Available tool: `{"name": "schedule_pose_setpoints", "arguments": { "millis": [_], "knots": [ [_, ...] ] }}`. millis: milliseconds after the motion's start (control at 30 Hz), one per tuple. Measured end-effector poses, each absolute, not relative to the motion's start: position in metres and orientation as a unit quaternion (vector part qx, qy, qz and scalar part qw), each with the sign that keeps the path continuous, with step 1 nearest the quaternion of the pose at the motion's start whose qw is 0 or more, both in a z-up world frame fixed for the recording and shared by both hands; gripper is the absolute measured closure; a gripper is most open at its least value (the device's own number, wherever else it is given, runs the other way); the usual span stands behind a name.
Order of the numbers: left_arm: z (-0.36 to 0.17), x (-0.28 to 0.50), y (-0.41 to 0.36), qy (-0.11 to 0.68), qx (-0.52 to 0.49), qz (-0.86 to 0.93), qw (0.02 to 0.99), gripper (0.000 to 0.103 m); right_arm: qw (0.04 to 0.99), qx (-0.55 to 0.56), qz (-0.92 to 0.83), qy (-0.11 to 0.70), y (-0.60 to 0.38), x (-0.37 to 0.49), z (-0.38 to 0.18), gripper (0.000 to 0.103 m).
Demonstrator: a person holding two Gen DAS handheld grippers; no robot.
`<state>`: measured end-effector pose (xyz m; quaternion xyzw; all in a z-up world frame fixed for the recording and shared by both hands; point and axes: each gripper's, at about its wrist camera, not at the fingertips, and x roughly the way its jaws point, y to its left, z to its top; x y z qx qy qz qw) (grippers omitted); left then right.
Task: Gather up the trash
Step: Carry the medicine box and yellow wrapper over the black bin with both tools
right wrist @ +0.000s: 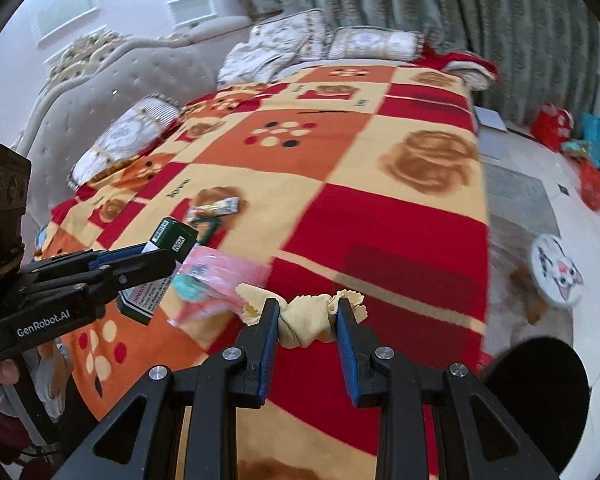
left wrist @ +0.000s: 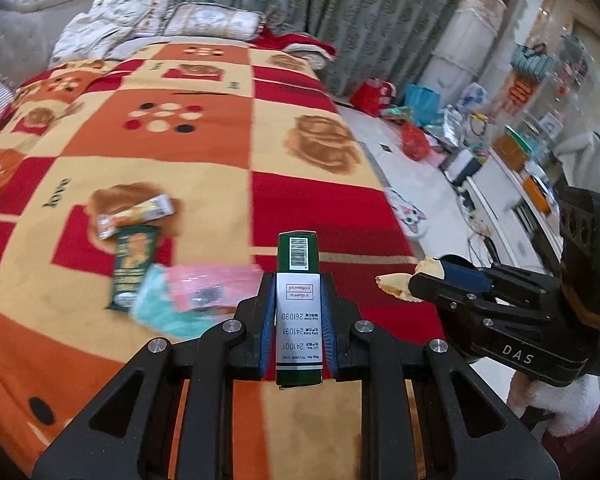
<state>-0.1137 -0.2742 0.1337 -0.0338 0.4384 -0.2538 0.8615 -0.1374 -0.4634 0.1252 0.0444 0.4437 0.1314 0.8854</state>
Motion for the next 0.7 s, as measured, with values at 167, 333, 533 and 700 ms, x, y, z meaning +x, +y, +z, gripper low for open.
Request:
{"name": "schedule_pose_setpoints", "arguments": {
  "millis": [167, 333, 533, 700],
  "knots": [
    [0.134, -0.118, -0.314, 0.442, -0.021, -0.283, 0.851, 0.084, 0.889, 0.058, 0.095, 0.444, -0.505, -0.155, 0.125, 0.076],
    [0.132, -0.124, -0.359, 0.446, -0.01, -0.313, 0.838, 0.084, 0.89, 0.075, 0.058, 0.445, -0.548, -0.17, 0.122, 0.076],
    [0.124, -0.126, -0.409, 0.462, -0.011, -0.35, 0.815, 0.084, 0.887, 0.1, 0.017, 0.451, -0.597, -0.186, 0.11, 0.076],
    [0.117, -0.128, -0.443, 0.465, -0.006, -0.37, 0.804, 0.084, 0.882, 0.122, -0.006, 0.454, -0.627, -0.196, 0.1, 0.076]
  ]
}}
